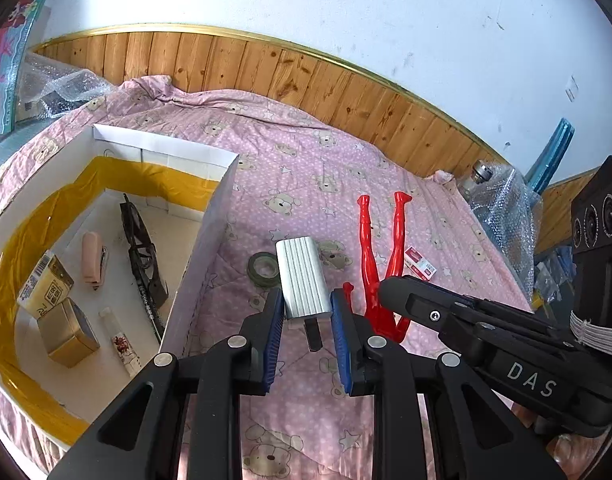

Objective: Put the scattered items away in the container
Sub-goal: 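Carry the red figure in the right gripper and charger in the left toward the white box, then open the right gripper to drop the figure while the left drops the charger into the box, then withdraw both open grippers from the box toward the tape roll and staple box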

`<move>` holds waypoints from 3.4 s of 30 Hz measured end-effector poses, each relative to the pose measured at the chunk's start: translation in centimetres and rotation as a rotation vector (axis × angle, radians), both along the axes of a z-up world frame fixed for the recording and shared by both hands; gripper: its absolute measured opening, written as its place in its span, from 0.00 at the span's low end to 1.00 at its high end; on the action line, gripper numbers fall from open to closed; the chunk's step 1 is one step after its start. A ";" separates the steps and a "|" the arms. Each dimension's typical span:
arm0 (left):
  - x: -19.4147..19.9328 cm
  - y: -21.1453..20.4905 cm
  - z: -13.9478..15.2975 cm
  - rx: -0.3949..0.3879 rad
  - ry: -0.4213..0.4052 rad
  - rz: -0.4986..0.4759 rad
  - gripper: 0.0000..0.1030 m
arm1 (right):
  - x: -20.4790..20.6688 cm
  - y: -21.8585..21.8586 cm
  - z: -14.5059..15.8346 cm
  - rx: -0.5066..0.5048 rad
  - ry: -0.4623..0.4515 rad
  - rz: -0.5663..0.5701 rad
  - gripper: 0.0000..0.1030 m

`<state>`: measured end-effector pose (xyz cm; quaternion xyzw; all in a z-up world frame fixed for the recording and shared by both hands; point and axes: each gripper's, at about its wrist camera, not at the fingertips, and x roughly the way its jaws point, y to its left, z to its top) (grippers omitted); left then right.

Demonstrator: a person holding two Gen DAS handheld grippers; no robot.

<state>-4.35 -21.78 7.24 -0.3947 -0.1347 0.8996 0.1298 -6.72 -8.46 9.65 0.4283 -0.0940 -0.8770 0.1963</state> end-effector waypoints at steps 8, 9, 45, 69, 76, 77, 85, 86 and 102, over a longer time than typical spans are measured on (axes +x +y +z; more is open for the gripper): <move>1.8 -2.7 1.8 0.032 0.035 0.024 0.24 | 1.2 -2.7 2.1 0.023 0.042 0.034 0.14; 2.0 -3.0 1.9 0.036 0.039 0.027 0.24 | 1.3 -3.1 2.4 0.026 0.047 0.039 0.14; 1.1 -15.6 0.2 0.111 -0.016 0.222 0.24 | -3.8 -15.5 3.6 0.059 0.064 0.218 0.14; -4.1 -19.0 -5.8 0.173 -0.204 0.287 0.51 | -10.1 -12.5 -1.8 0.023 -0.043 0.081 0.33; -3.1 -16.5 -4.5 0.069 -0.183 0.261 0.51 | -7.9 -13.0 -1.6 0.009 -0.046 0.115 0.33; -2.9 -16.3 -4.3 0.062 -0.178 0.259 0.51 | -7.6 -13.0 -1.5 0.009 -0.045 0.119 0.33; -1.5 -15.3 -3.1 0.049 -0.158 0.247 0.51 | -5.6 -12.2 -0.9 -0.006 -0.037 0.121 0.33; -1.4 -15.2 -2.9 0.047 -0.155 0.247 0.51 | -5.4 -12.2 -0.8 -0.007 -0.036 0.121 0.33; 0.4 -13.2 -1.2 0.038 -0.120 0.204 0.51 | -2.5 -10.0 -0.6 -0.033 -0.033 0.093 0.33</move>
